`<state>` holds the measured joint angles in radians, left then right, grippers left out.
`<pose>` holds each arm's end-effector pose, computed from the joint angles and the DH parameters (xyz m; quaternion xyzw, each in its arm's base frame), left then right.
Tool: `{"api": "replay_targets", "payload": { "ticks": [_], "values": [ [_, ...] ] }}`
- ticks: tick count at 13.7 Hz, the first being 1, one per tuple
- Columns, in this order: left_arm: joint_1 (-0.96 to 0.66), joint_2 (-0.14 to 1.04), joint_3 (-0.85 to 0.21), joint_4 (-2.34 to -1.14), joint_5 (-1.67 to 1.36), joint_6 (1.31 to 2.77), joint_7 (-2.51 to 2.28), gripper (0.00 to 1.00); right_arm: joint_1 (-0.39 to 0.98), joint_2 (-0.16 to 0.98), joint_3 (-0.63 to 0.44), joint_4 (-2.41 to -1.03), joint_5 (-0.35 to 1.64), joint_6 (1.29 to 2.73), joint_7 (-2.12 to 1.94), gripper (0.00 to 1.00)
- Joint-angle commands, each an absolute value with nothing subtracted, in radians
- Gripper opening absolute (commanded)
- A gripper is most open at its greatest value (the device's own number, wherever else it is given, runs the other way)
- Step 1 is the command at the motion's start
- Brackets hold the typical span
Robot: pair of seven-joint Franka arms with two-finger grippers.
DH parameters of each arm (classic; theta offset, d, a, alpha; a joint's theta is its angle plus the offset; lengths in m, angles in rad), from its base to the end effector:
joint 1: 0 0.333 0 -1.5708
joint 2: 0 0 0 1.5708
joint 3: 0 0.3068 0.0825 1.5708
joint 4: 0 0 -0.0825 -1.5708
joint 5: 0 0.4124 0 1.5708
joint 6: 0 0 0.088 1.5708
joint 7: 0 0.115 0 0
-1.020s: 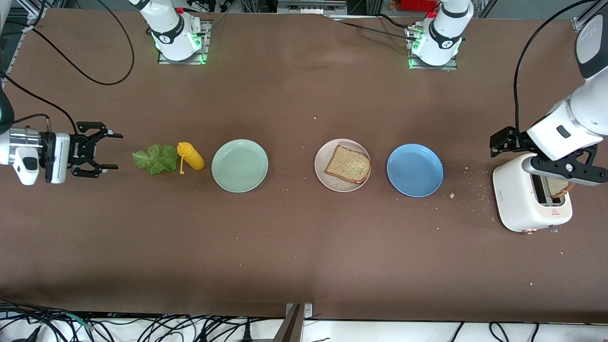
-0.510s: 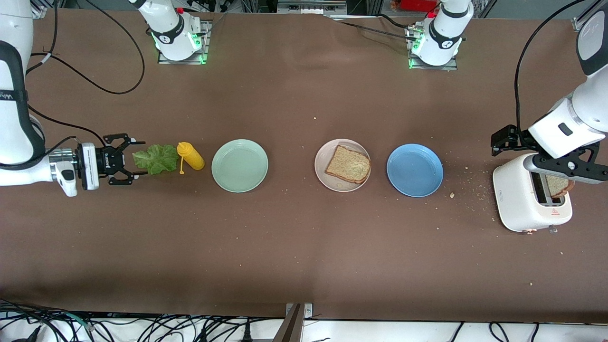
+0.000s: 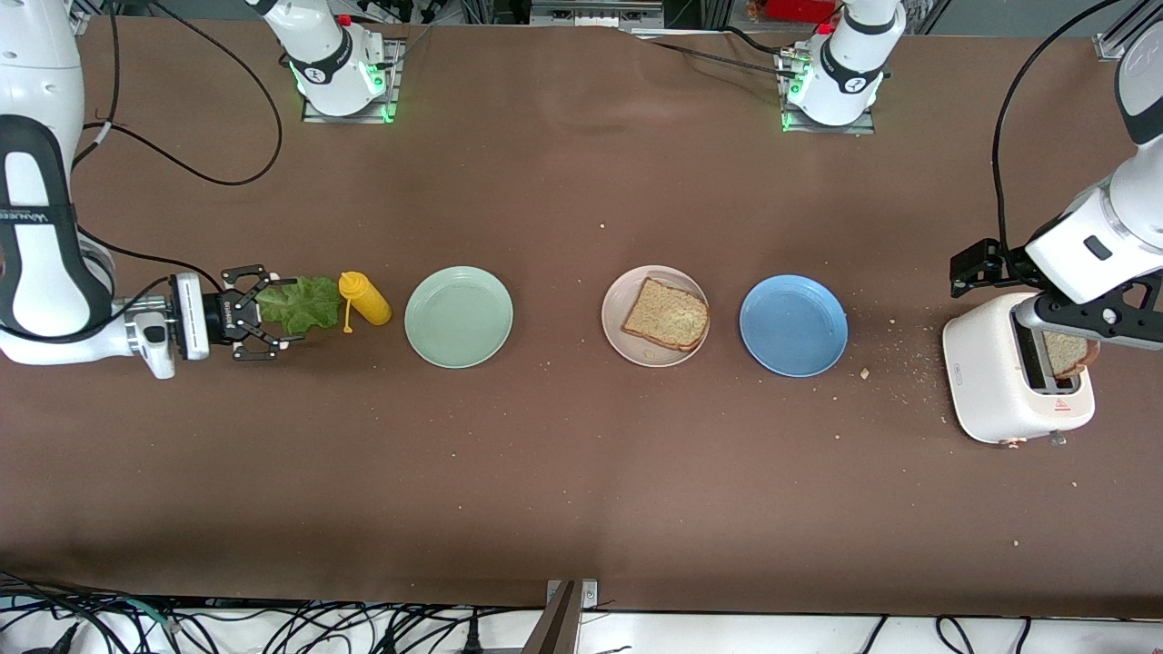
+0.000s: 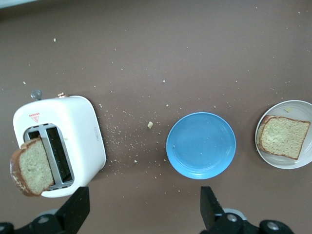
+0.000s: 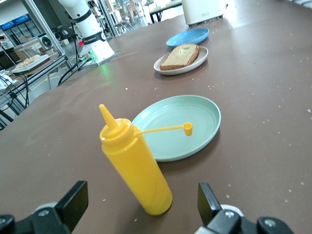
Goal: Make sandwich in beige plate with both arms
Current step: 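Grasp the yellow mustard bottle with the right gripper and lift it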
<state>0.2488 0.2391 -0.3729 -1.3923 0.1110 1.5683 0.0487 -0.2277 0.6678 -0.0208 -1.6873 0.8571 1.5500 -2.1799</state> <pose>0.6460 -0.0418 0.5576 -0.9961 0.0836 0.0231 0.0131 0.6143 -0.0641 0.1743 -0.6053 -0.6023 -0.2313 0.4662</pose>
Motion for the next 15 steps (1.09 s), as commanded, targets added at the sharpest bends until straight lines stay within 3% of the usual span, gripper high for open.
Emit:
{"api": "replay_targets", "payload": {
  "ticks": [1, 4, 11, 15],
  "values": [
    [0.146, 0.169, -0.224, -1.456, 0.017, 1.571, 0.055, 1.00, -0.225, 0.686, -0.020, -1.742, 0.945, 1.604, -2.294, 1.00],
    [0.058, 0.103, -0.135, -1.532, 0.026, 1.588, 0.043, 1.00, -0.225, 0.657, -0.020, -1.857, 1.020, 1.680, -2.390, 1.00],
    [0.075, 0.006, -0.118, -1.657, 0.017, 1.624, 0.041, 1.00, -0.190, 0.612, -0.018, -1.990, 1.117, 1.753, -2.508, 1.00],
    [0.078, 0.015, -0.117, -1.635, 0.017, 1.611, 0.044, 1.00, -0.147, 0.614, -0.018, -2.000, 1.158, 1.752, -2.519, 1.00]
  ]
}}
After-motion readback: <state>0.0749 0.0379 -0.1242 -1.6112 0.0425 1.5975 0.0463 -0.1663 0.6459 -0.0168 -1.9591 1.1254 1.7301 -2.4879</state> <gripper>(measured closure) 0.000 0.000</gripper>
